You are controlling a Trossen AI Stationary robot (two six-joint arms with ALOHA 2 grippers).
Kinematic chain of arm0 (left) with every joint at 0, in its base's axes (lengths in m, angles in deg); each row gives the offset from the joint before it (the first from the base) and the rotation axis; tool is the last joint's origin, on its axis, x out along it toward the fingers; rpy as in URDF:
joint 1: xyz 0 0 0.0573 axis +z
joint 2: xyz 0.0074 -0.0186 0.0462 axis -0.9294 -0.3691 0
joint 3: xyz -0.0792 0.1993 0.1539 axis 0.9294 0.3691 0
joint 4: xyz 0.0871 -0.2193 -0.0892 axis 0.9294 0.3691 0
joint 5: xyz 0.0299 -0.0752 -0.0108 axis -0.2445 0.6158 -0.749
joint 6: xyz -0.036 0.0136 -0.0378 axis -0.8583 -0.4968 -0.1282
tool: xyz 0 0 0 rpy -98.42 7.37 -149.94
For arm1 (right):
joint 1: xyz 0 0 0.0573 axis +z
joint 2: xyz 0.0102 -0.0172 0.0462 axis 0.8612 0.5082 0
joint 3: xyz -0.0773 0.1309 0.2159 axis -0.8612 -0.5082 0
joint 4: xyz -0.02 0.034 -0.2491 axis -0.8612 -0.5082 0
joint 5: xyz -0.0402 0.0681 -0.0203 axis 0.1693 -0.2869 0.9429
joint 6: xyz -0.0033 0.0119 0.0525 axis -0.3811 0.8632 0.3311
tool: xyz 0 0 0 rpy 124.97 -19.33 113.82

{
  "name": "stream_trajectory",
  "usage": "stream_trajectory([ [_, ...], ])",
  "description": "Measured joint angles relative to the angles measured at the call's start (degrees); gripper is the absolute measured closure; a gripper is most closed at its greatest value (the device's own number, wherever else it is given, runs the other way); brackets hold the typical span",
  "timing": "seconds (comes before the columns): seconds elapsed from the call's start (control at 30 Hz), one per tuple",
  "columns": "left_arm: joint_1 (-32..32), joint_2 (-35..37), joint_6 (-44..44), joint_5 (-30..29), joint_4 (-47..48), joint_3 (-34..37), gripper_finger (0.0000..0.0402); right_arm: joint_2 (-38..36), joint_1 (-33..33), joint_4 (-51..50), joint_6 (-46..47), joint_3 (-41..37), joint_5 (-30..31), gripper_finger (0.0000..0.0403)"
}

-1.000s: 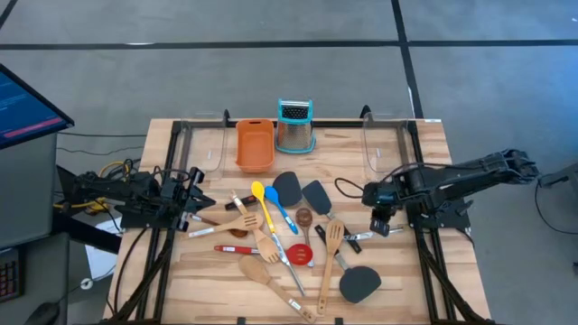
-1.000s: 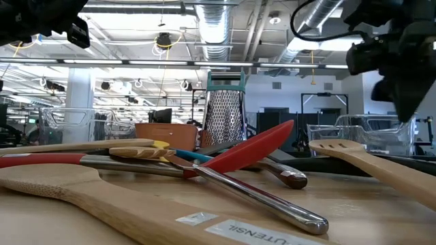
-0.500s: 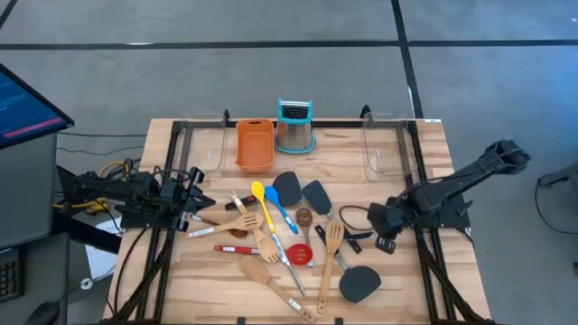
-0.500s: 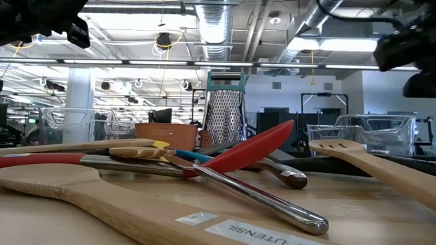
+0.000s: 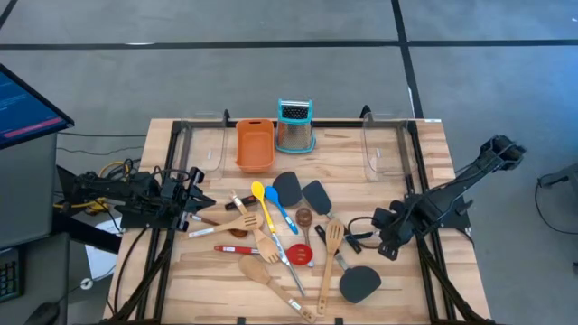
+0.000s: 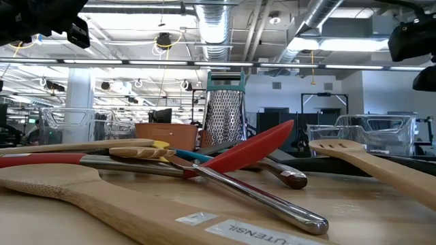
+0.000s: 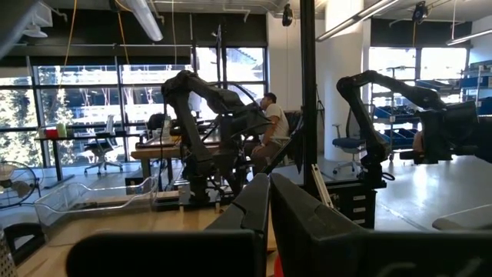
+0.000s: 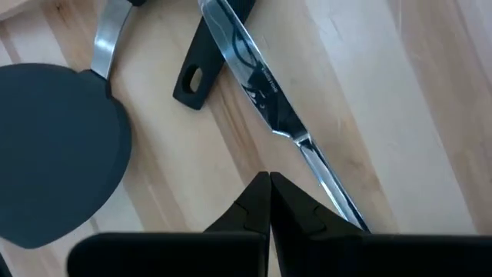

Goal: Pick & Place Kitchen Items
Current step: Put the silver knife into the orange bin

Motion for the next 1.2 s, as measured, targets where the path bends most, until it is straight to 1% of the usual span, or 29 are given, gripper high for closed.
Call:
stream_trajectory([
  [0.1,0.0,0.0,0.0,0.0,0.0,0.0,0.0400,0.0,-0.8,-0.1,-0.4,0.0,0.1,0.0399],
  [0.17,0.0,0.0,0.0,0.0,0.0,0.0,0.0400,0.0,-1.2,-0.1,-1.5,0.0,0.2,0.0388],
  [0.3,0.0,0.0,0.0,0.0,0.0,0.0,0.0400,0.0,-1.5,0.1,-1.6,-1.3,2.7,0.0347],
  [0.5,0.0,0.0,0.0,0.0,0.0,0.0,0.0400,0.0,-1.5,0.1,-1.6,-3.0,2.8,0.0280],
  [0.77,0.0,0.0,0.0,0.0,0.0,0.0,0.0400,0.2,-1.5,0.2,-1.6,-3.1,2.8,0.0214],
  [0.9,0.0,-0.2,0.0,0.0,0.0,0.0,0.0400,2.7,-1.5,0.2,-1.8,-3.1,2.8,0.0185],
  [1.03,0.0,-1.2,0.0,0.0,0.1,0.0,0.0400,6.8,-1.3,0.2,-1.8,-3.1,2.8,0.0170],
  [1.2,0.0,-3.5,0.0,0.0,0.1,0.0,0.0400,11.4,-1.3,0.1,-1.8,-3.1,2.8,0.0169],
])
